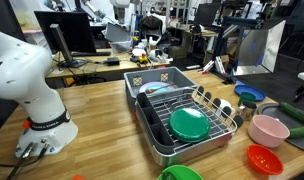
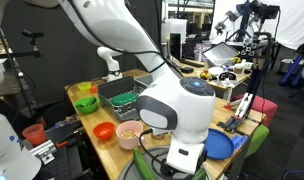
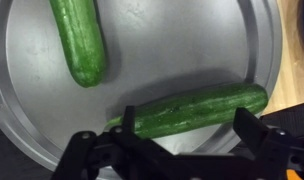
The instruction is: Remove one zucchini from the grey tray and put it on the dark blue plate
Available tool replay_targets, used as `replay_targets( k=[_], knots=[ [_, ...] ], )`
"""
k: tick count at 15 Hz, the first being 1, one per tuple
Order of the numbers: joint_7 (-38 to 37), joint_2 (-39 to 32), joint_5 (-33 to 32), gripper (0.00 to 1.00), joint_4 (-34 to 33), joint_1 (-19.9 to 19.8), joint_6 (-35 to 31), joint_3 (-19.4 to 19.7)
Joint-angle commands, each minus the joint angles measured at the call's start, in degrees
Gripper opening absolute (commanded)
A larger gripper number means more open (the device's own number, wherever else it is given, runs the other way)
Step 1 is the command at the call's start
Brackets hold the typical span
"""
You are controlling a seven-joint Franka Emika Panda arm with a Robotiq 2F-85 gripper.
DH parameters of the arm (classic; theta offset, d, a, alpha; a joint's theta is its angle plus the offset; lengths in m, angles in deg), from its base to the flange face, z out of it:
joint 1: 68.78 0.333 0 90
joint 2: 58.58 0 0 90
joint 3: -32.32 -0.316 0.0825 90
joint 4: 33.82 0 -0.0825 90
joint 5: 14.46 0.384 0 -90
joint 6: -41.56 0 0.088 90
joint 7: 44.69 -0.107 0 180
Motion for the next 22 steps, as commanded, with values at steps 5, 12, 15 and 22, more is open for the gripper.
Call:
replay_targets(
  k=[5,12,15,22],
  knots=[
    [-6.9,-0.8,11.7,1.0,-1.8,-3.8,0.1,-2.7],
    [-6.3,-0.2,10.2,1.0,-0.8,-2.0,0.1,-1.2],
    [-7.3,-0.3,11.3,1.0,-0.9,-2.1,-0.3,-1.4],
    [-17.3,-3.0,14.4,1.0,-0.7,-1.4,-6.4,-0.7]
  ],
)
